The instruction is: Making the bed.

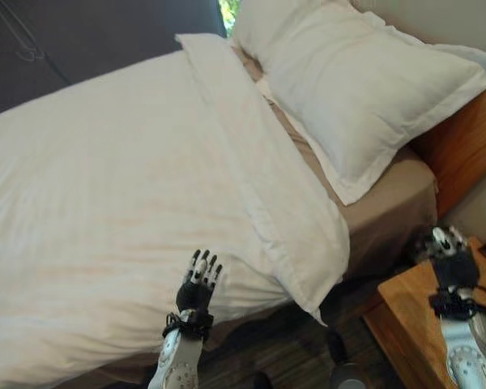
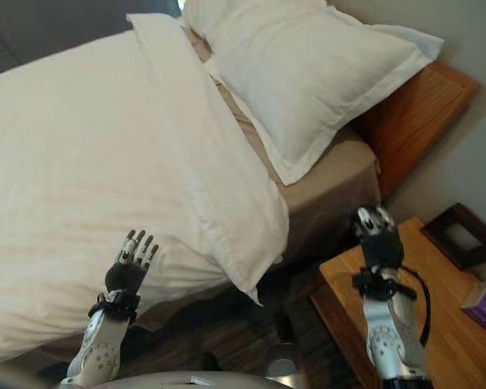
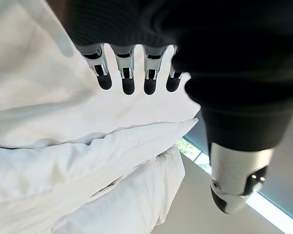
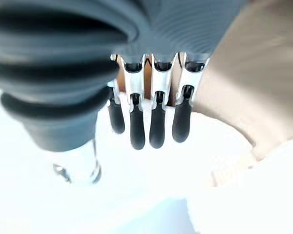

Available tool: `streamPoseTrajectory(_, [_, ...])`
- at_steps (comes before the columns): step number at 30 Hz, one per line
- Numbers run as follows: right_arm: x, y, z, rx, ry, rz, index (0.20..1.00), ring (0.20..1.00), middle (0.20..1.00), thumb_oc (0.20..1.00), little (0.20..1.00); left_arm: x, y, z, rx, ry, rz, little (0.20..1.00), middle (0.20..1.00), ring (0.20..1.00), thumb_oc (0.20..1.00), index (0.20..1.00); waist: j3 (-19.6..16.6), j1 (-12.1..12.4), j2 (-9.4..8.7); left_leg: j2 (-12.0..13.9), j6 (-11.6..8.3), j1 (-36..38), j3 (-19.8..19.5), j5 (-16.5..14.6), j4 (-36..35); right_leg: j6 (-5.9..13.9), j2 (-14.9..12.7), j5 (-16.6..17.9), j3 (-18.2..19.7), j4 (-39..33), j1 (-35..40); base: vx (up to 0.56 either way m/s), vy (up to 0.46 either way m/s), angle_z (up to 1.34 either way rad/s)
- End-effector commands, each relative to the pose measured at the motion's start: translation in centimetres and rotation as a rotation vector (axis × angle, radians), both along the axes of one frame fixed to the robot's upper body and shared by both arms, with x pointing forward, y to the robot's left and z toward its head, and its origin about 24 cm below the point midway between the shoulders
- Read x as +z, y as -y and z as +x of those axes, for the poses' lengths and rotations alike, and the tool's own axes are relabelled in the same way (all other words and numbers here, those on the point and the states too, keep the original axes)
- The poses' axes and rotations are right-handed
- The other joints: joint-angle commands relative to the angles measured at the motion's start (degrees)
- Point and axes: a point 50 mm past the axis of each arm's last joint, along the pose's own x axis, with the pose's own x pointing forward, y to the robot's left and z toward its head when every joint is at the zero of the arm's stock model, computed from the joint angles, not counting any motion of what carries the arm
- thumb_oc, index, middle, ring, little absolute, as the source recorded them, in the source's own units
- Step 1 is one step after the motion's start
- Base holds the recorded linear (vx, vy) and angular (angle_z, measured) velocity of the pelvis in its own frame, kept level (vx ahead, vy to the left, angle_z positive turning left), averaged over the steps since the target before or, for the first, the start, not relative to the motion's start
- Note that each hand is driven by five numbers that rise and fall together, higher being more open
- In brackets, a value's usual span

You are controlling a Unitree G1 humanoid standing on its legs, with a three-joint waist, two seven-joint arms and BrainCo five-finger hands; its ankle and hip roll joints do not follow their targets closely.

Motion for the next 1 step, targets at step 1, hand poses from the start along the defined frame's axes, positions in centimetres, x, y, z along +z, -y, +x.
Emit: streamPoseTrajectory(1, [-2.73, 0.41, 0.31, -0.023, -0.082, -0.054, 1.000, 1.000, 1.000, 1.000, 1.000, 1.58, -0.55, 1.67, -0.077, 0.103, 0.069, 1.000, 1.000, 1.000, 1.000, 1.000, 1.11, 0.13, -2.72, -0.21, -1.28, 0.08, -1.28, 1.27, 0.36, -0.40, 1.85, -4.58, -1.43, 0.71, 4.21, 0.00, -0.003, -0.09])
